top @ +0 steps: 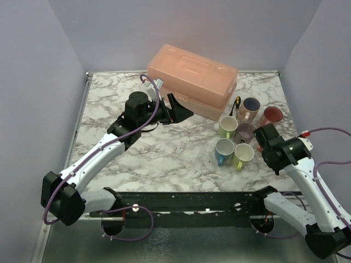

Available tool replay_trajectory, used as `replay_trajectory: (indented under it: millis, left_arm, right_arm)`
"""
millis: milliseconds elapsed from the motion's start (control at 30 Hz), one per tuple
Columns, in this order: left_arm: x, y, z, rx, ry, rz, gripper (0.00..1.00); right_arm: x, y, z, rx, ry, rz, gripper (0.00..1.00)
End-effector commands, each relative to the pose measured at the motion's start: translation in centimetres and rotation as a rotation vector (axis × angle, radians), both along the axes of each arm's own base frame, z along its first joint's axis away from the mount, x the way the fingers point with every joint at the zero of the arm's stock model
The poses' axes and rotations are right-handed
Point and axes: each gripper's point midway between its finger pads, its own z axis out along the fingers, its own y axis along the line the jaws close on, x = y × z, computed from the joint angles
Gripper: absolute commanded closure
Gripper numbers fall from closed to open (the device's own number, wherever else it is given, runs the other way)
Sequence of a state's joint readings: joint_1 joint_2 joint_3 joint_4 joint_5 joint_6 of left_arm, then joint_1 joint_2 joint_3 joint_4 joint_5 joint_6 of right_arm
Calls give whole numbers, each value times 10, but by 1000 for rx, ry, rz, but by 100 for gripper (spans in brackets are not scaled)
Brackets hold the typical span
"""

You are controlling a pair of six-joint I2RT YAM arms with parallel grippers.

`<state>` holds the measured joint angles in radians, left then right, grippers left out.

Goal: Turn the mug right side up

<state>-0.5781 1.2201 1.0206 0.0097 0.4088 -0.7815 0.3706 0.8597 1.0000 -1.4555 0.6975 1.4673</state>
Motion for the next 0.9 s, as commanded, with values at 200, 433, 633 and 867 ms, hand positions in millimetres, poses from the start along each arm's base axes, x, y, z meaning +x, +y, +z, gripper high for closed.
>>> replay_trajectory:
  millis: [200, 433, 633, 867]
  left_arm:
    - [1, 6, -12, 48, 10, 32, 11]
    - [-1, 7, -12, 64, 7, 26, 11]
    - [0, 10, -13, 82, 4, 40, 11]
    - [1, 11, -14, 91, 7, 48, 11]
  right_arm:
    - [13, 8, -33, 41, -27, -39, 99]
    - [25, 10, -57, 0, 18, 15, 99]
    - [28, 9, -72, -31, 59, 52, 99]
    - [26, 6, -76, -55, 82, 66, 76]
